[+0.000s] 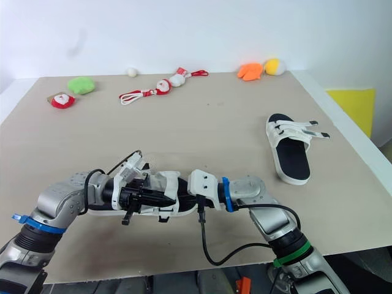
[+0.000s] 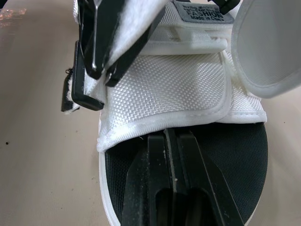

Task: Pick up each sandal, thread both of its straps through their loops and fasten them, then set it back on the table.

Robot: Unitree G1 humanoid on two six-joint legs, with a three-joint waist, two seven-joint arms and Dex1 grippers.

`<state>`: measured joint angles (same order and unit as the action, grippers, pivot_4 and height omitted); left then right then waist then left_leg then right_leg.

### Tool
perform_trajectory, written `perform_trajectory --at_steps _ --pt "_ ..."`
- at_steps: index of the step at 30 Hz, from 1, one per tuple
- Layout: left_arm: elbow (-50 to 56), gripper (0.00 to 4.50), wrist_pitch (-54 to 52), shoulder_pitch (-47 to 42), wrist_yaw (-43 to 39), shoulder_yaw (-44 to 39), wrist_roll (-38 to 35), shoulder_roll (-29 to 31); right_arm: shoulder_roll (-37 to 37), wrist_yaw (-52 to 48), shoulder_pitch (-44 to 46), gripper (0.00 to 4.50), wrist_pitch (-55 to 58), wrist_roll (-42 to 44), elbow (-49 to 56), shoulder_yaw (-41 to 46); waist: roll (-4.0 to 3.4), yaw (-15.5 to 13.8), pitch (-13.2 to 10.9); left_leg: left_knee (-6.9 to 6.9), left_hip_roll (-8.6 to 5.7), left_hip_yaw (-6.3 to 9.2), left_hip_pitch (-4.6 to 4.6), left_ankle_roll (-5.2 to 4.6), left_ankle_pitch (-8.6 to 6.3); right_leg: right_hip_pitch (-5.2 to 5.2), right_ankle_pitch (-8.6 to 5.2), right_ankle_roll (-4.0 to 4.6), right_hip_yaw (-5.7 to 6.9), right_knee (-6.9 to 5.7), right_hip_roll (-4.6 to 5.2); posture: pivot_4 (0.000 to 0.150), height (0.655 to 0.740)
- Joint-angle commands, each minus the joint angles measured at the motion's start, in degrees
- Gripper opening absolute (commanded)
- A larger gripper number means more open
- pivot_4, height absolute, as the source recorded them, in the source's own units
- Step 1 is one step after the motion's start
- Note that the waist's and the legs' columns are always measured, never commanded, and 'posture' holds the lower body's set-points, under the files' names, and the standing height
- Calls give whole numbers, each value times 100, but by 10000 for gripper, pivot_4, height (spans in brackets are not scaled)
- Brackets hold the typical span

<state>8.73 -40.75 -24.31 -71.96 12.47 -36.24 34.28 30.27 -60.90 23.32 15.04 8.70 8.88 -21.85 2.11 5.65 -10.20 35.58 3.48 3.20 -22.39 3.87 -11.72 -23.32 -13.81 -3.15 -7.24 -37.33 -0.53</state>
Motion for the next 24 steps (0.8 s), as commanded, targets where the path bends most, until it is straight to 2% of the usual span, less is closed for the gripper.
perform_trajectory --at_steps 1,2,5,9,11,15,23,24 --pt "-28 304 -14 115 143 74 246 111 20 20 -35 0 90 -152 -160 -97 -1 0 0 0 0 0 0 0 0 0 0 0 0 0 0 1500 7400" --pt "-22 304 -79 99 174 53 202 120 16 18 -26 0 86 -152 -171 -99 -1 0 0 -1 0 0 0 0 0 0 0 0 0 0 0 1500 7400" --pt "90 8339 -238 56 148 12 107 222 4 15 -7 0 75 -151 -197 -101 -1 3 0 -1 0 0 0 0 0 -1 0 0 0 0 -1 1500 7400" --pt "124 27471 -436 -35 260 -250 -133 158 -9 16 -1 0 67 -153 -211 -103 -1 4 0 -1 0 0 0 0 0 -1 0 0 0 0 -1 1500 7400" --pt "52 33798 -772 -198 393 -528 -490 46 -12 18 -4 0 59 -156 -215 -103 -1 3 0 -1 0 0 0 -1 0 -2 0 0 0 0 -1 1500 7400" --pt "-97 33798 -1368 -589 704 -957 -1081 -197 -22 26 -8 0 60 -157 -209 -110 0 11 -2 1 0 5 -3 -10 6 -4 7 -12 2 0 -3 1500 7400" --pt "18 33798 -1590 -592 759 -856 -1142 -275 -14 40 -48 0 75 -168 -168 -90 -1 19 -2 -17 2 11 -3 -9 5 -9 3 -7 3 0 -11 1500 7400" --pt "23 31448 -1542 -573 776 -820 -1079 -286 -11 45 -57 0 76 -167 -162 -89 -1 19 -2 -17 2 12 -3 -9 5 -8 2 -5 3 0 -11 1500 7400"
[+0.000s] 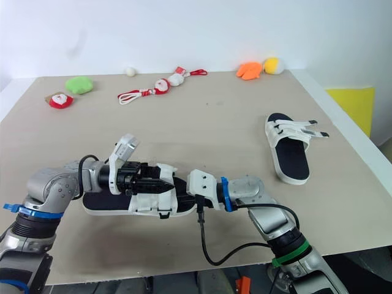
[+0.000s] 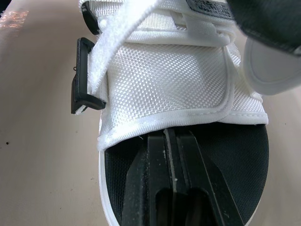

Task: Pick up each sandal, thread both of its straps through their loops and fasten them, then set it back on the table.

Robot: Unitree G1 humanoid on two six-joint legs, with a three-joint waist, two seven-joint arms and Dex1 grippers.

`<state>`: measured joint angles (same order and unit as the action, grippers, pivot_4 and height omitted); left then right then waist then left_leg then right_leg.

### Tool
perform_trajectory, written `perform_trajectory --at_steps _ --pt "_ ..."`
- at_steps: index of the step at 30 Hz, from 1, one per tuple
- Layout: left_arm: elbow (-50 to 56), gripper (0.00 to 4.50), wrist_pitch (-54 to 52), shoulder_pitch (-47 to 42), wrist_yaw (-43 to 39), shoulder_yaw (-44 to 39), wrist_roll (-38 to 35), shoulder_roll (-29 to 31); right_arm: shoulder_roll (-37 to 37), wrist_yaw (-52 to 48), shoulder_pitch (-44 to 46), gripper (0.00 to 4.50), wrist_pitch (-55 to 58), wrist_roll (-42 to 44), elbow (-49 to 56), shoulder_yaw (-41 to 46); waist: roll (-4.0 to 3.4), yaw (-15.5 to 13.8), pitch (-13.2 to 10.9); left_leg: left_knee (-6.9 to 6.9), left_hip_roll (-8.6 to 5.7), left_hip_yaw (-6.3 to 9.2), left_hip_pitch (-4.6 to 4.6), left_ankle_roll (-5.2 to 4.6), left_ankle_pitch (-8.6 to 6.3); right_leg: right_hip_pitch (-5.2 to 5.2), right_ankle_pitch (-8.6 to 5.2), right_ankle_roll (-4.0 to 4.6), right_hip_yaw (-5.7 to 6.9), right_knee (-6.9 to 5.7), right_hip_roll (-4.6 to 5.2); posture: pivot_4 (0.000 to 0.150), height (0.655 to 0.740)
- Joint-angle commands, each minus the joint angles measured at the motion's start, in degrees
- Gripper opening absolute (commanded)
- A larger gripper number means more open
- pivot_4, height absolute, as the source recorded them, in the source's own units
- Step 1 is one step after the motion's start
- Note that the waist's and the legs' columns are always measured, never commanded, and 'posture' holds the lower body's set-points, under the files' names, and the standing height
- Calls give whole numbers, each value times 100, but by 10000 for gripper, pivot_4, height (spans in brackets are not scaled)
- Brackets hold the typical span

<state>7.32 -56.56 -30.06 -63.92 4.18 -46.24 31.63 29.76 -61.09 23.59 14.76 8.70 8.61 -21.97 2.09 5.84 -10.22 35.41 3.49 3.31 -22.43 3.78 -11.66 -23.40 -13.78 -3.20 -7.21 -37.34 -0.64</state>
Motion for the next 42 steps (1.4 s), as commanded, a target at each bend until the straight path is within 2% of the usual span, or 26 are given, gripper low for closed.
perform_trajectory --at_steps 1,8,15,23,33,36,42 --pt "179 28709 64 20 -35 41 -40 -14 44 68 -94 0 105 -167 -125 -78 0 0 0 1 0 0 0 0 0 1 -1 2 -1 0 0 1500 7400" --pt "278 370 275 159 -115 219 178 133 49 63 -87 0 99 -165 -136 -79 0 -1 0 3 0 -1 0 0 0 1 -1 2 -1 0 1 1500 7400" --pt "514 370 450 399 -264 412 335 443 50 46 -78 0 95 -159 -139 -78 0 -1 0 2 0 -1 0 0 0 1 -2 4 -2 0 1 1500 7400" --pt "946 370 1248 940 -637 1194 1128 1047 56 44 -98 0 101 -149 -110 -90 -1 10 1 -7 5 -1 4 0 -3 -2 -10 17 -1 0 -2 1500 7400" --pt "937 370 1759 984 -581 1339 1507 1123 86 29 -120 0 101 -139 -87 -81 -3 10 3 -10 5 -4 9 -4 -6 1 -15 25 -1 0 -2 1500 7400" --pt "1013 9386 1572 922 -531 1106 1240 1083 84 26 -115 0 111 -136 -80 -88 -4 7 3 -9 4 -4 9 -4 -6 2 -15 25 -2 0 -2 1500 7400" --pt "1600 37497 1014 1098 -107 223 588 1221 85 43 -156 0 160 -116 -24 -92 -4 6 2 -2 4 -4 8 -4 -5 2 -10 18 -2 0 -1 1500 7400"
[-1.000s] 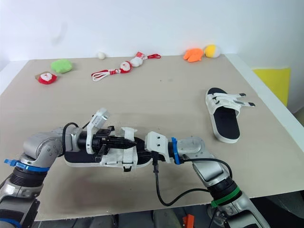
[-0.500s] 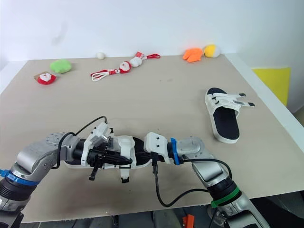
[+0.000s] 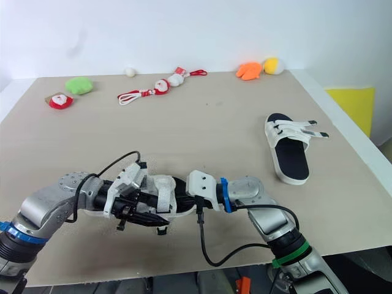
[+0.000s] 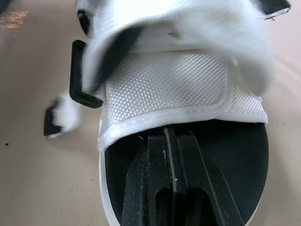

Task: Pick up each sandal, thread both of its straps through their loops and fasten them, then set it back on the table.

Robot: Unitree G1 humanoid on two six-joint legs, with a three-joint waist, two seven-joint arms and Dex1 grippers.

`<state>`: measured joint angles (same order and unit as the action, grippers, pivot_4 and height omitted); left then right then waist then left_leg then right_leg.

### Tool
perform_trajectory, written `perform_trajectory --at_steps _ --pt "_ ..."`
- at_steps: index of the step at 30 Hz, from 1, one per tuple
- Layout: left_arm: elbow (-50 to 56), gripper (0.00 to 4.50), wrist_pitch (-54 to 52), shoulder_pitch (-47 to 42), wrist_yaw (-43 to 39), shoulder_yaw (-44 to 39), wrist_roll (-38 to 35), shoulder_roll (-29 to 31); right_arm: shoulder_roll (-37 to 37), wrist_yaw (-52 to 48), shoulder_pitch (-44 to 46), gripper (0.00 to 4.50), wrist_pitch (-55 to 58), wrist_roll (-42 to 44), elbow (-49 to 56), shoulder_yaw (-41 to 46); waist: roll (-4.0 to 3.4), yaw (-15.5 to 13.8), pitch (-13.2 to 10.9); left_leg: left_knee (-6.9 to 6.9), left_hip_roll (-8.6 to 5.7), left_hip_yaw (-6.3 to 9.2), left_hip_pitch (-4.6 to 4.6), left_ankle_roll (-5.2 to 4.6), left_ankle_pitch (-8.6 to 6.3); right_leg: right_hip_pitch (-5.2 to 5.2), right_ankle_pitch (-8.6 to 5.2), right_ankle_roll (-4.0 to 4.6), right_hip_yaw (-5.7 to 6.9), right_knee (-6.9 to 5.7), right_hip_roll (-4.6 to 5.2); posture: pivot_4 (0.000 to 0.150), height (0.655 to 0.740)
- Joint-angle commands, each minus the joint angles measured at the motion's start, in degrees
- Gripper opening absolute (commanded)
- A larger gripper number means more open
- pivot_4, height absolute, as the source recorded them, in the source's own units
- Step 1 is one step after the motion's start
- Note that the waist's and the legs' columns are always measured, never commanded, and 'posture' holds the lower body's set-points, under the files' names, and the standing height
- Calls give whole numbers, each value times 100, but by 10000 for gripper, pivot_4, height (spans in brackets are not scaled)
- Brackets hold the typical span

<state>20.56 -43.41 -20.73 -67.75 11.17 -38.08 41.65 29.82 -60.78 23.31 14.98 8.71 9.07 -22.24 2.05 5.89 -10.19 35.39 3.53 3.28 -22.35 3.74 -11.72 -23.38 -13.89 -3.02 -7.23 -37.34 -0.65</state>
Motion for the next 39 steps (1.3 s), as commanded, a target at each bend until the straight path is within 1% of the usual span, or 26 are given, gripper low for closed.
perform_trajectory --at_steps 1,2,4,7,13,14,16,19,21,22,23,24,26,28,32,34,37,39 --pt "409 43372 -418 240 375 -648 -365 265 81 17 -153 0 143 -114 -54 -69 0 1 -1 0 0 0 -1 0 0 -1 0 0 0 0 0 1500 7400" --pt "552 44525 -553 327 476 -855 -549 321 82 18 -180 0 147 -112 -41 -76 0 -1 -1 0 1 0 -2 0 0 -1 -1 1 0 0 0 1500 7400" --pt "759 44525 -758 460 647 -1187 -856 394 78 14 -222 0 163 -104 -13 -87 0 -10 -1 -1 1 0 -4 1 -1 -3 -2 2 0 0 0 1500 7400" --pt "1061 44525 -1221 730 997 -1922 -1611 473 65 -3 -263 0 175 -101 18 -122 2 -8 -2 -1 0 -2 -7 4 -2 -6 -4 5 -1 1 2 1500 7400" --pt "1345 44525 -1885 1757 1409 -3241 -3168 810 69 -59 -253 0 171 -91 6 -126 2 -9 -4 -3 5 0 -10 -2 -14 -8 -16 9 4 0 2 1500 7400" --pt "1374 44525 -1930 1880 1494 -3372 -3406 854 78 -72 -258 0 166 -89 7 -120 3 -13 -3 -3 5 0 -10 -1 -16 -8 -19 10 4 0 2 1500 7400" --pt "1492 44525 -1979 2083 1547 -3494 -3557 997 85 -88 -264 0 165 -85 6 -110 4 -15 -3 -1 4 0 -10 0 -16 -7 -20 11 4 0 3 1500 7400" --pt "1898 44525 -1887 2812 1519 -3385 -3304 1101 74 -109 -262 0 163 -82 -12 -138 1 -7 -5 0 4 -5 -8 5 -19 -9 -20 13 1 1 5 1500 7400" --pt "2150 44525 -1566 3268 1474 -2877 -2630 1134 56 -117 -252 0 153 -90 -24 -162 1 -8 -4 0 4 -8 -6 17 -26 -9 -27 23 0 1 6 1500 7400" --pt "2191 44525 -1287 3426 1482 -2562 -2179 1101 43 -117 -241 0 162 -86 -25 -164 1 -8 -4 0 4 -8 -5 21 -29 -8 -30 29 0 0 6 1500 7400" --pt "2174 44525 -1068 3506 1523 -2340 -1871 1023 35 -119 -231 0 169 -85 -25 -164 1 -8 -4 0 4 -7 -5 23 -31 -8 -31 31 0 1 6 1500 7400" --pt "2120 44525 -930 3525 1583 -2179 -1728 907 37 -125 -230 0 171 -80 -20 -159 1 -10 -4 -1 4 -7 -5 24 -31 -9 -32 33 1 0 6 1500 7400" --pt "1928 44525 -633 3408 1746 -1785 -1359 609 42 -126 -229 0 175 -78 -16 -154 2 -15 -4 0 4 -7 -5 24 -31 -9 -32 34 1 0 5 1500 7400" --pt "1778 44525 -459 3273 1778 -1482 -1105 431 53 -127 -237 0 186 -76 -1 -153 4 -16 -3 3 3 -7 -4 24 -31 -7 -31 34 1 0 5 1500 7400" --pt "1508 44525 -330 2910 1995 -1213 -961 18 67 -130 -238 0 215 -73 17 -152 2 -14 0 3 3 -9 -4 24 -31 -7 -31 34 -1 0 5 1500 7400" --pt "1360 44525 -239 2727 2099 -987 -742 -161 66 -126 -230 0 232 -74 27 -151 1 -14 0 2 4 -9 -5 23 -31 -7 -31 34 1 0 3 1500 7400" --pt "1189 44525 -199 2481 2182 -670 -528 -396 50 -117 -206 0 264 -68 32 -150 1 -20 0 3 4 -8 -5 22 -32 -4 -31 33 0 0 4 1500 7400" --pt "1107 44525 -253 2380 2134 -515 -509 -493 44 -108 -203 0 274 -75 38 -158 -1 -25 1 12 3 -6 -4 22 -31 1 -25 25 1 0 4 1500 7400"
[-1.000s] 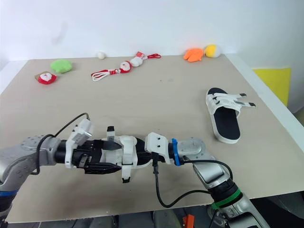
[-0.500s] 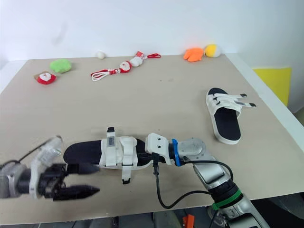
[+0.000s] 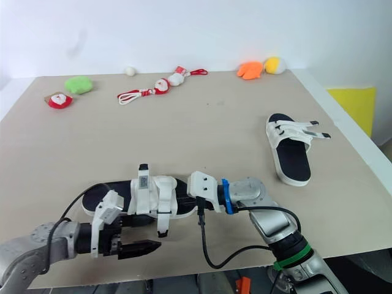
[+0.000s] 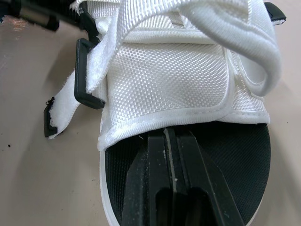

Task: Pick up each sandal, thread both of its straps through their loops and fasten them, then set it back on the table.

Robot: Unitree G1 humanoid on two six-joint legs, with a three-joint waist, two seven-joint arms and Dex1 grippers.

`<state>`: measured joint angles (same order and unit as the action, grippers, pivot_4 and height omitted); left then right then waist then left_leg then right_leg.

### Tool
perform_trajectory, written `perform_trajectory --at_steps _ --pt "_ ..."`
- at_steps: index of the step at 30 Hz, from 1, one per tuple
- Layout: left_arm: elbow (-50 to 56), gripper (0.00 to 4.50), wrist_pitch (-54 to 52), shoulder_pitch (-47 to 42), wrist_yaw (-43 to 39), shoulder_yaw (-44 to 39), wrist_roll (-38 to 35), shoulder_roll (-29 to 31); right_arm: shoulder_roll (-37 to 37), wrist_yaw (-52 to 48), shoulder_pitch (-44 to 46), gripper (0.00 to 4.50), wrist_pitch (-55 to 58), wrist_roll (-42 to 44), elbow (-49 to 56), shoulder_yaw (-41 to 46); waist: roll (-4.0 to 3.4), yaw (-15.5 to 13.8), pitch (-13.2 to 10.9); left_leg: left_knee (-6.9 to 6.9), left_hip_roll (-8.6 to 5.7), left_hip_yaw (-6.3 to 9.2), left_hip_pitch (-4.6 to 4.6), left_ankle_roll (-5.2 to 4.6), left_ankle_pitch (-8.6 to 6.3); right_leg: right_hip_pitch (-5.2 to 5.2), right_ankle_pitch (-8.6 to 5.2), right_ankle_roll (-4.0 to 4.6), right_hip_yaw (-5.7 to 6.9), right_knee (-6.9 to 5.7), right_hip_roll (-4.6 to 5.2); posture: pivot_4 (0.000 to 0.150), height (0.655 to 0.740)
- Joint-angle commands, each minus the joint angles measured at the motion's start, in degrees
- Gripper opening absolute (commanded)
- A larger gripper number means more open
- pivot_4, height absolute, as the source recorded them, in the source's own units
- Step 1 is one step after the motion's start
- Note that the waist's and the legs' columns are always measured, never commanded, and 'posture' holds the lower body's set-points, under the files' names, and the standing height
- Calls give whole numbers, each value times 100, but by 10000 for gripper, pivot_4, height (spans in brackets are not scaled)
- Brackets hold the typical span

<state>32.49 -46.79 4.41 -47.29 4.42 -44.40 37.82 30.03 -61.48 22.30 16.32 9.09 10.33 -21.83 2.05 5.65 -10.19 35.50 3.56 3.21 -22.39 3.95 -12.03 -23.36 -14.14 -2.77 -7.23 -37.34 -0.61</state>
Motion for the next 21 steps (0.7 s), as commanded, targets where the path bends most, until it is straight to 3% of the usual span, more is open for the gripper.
perform_trajectory --at_steps 1,2,5,9,13,21 --pt "-94 44525 82 -165 60 246 160 -136 24 -30 -105 0 148 -112 -81 -198 -1 -2 1 4 -1 0 0 -1 0 1 2 -1 -1 0 0 1500 7400" --pt "-90 44525 84 -174 36 295 188 -143 23 -21 -109 0 161 -112 -65 -200 -2 -2 2 8 -2 0 0 -2 1 3 3 -2 -2 0 0 1500 7400" --pt "-68 36008 43 -167 2 303 158 -154 42 -9 -143 0 181 -104 -29 -182 -2 0 4 19 -6 -2 0 -2 2 7 3 -2 -11 0 1 1500 7400" --pt "-53 16625 70 -147 -12 320 161 -123 56 12 -216 0 191 -104 29 -181 -2 4 4 7 -6 -3 -2 -1 1 1 1 -2 -12 0 -1 1500 7400" --pt "10 162 15 -71 -149 336 68 -17 55 29 -262 0 203 -108 80 -187 -4 3 5 -7 -4 2 -1 -10 -5 1 -11 -3 -9 0 -4 1500 7400" --pt "418 162 -96 510 -944 256 -137 1027 82 11 -294 0 205 -89 107 -181 -7 8 4 -8 -4 1 -1 -11 -9 -2 -18 5 -9 0 -2 1500 7400"
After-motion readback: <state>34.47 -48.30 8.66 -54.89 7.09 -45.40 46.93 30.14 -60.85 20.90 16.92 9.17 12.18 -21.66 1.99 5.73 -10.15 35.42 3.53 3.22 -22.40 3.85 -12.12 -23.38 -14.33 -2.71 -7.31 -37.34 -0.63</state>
